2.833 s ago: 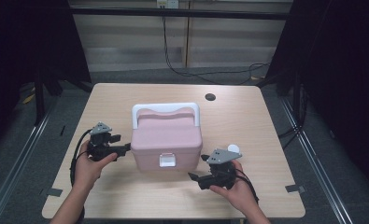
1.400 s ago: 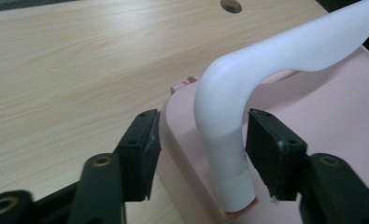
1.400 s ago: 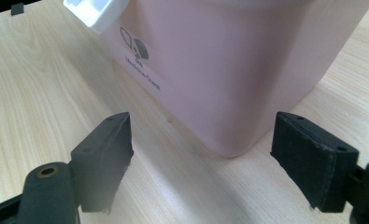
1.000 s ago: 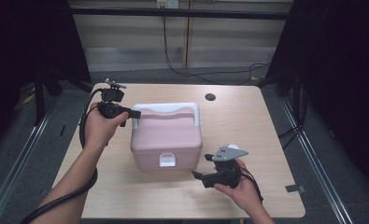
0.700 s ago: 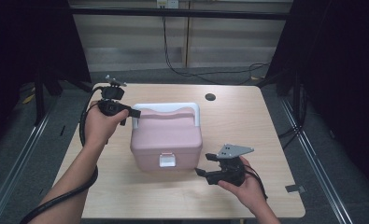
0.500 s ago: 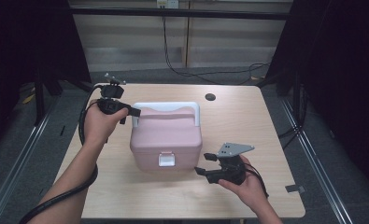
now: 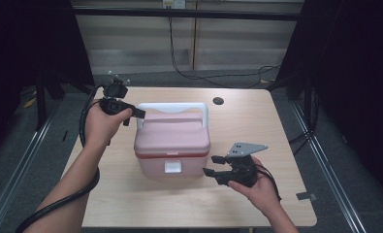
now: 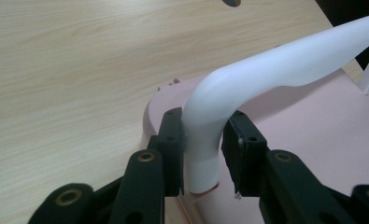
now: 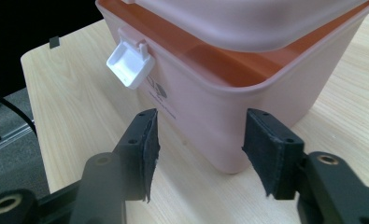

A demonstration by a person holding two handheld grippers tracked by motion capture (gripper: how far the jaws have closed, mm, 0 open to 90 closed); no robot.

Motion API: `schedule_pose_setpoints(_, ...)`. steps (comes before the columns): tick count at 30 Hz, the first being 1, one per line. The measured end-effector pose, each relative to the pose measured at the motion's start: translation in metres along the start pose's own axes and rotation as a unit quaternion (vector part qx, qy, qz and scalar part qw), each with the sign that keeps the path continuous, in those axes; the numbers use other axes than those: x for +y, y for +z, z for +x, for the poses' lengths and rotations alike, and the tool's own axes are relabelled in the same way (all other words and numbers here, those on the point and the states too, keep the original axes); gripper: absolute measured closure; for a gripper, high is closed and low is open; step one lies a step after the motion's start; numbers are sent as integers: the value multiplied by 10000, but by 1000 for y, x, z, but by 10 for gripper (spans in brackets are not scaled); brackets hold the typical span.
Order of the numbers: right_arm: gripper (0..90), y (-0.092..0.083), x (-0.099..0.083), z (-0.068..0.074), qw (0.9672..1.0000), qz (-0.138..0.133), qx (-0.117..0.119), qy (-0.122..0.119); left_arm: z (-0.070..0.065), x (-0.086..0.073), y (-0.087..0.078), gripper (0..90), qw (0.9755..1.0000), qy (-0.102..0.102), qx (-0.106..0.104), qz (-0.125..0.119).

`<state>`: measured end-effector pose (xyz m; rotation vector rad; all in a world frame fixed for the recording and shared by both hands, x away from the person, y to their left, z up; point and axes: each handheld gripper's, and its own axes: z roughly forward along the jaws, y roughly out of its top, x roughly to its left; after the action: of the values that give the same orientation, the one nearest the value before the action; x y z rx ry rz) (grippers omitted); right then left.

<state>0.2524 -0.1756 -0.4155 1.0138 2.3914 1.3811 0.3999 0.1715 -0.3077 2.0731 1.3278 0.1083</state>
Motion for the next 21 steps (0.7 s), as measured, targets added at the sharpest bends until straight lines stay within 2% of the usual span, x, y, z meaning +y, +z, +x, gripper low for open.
schedule_pose_setpoints(4,494,-1,3,-1,9999,62,29,78,0,0,-1,692,10000,-18,-23,-5)
schedule_pose_setpoints(9,546,-5,9,-5,9996,37,137,255,1,1,-4,692,10000,-35,-57,-11)
schedule_pose_setpoints(13,582,-5,14,-5,9994,22,174,303,0,1,-5,692,10000,-38,-50,-45)
schedule_pose_setpoints(16,616,-5,18,-4,9996,50,121,250,-1,1,-5,692,10000,-48,-32,-57)
schedule_pose_setpoints(21,659,-3,23,-7,9991,-19,128,398,-1,1,-6,692,10000,-19,-42,-55)
